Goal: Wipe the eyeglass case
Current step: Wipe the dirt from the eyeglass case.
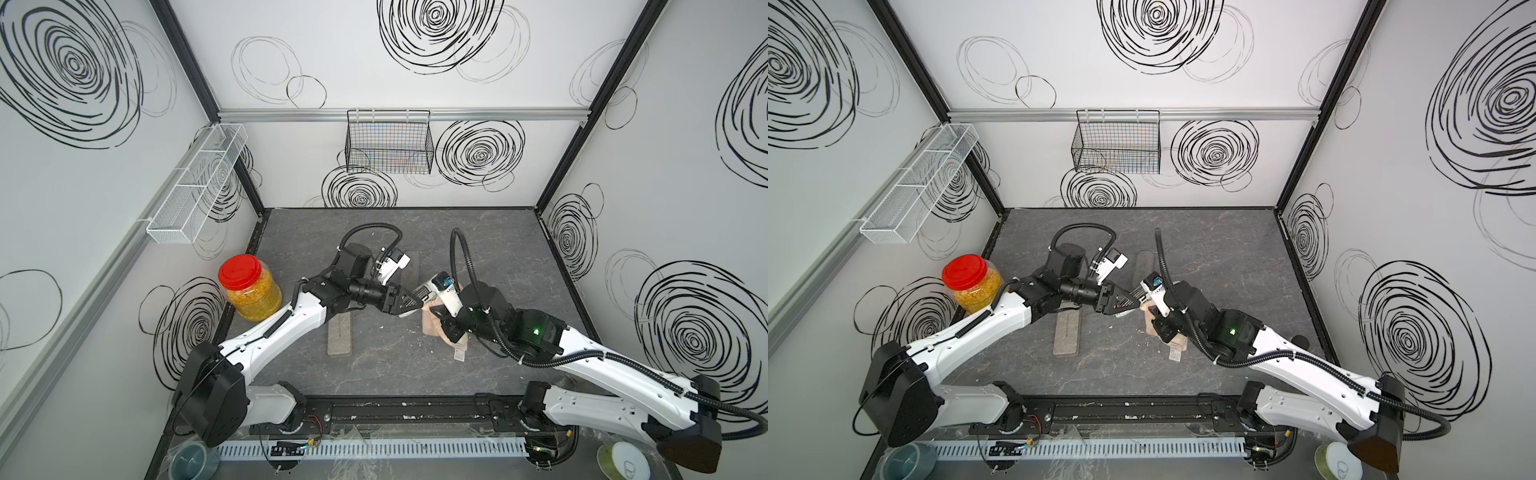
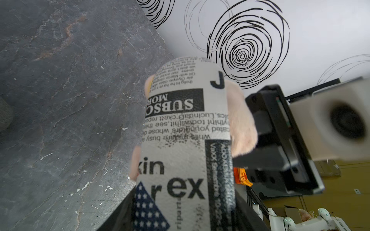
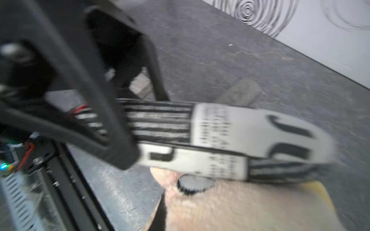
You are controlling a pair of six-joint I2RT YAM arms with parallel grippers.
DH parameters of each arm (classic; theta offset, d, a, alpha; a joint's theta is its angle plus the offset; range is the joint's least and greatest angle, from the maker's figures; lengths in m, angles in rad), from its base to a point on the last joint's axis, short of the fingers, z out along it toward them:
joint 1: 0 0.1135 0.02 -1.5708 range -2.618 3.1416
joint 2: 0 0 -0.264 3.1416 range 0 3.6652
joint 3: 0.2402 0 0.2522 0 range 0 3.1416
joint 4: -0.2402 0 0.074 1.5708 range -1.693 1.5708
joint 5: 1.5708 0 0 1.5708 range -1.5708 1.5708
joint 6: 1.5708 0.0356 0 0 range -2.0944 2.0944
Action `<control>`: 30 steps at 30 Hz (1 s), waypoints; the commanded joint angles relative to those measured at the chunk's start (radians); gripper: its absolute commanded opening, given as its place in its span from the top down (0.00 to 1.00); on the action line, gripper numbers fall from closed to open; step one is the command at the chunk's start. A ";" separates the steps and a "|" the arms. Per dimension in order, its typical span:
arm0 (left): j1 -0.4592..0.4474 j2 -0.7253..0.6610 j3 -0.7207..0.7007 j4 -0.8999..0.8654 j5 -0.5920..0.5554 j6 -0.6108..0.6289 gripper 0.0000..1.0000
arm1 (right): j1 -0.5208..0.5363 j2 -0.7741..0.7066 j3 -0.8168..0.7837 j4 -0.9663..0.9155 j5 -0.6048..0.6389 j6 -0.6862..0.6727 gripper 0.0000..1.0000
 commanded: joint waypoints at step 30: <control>-0.056 -0.056 -0.099 0.167 0.027 -0.011 0.39 | -0.305 -0.152 0.043 0.186 -0.231 0.126 0.98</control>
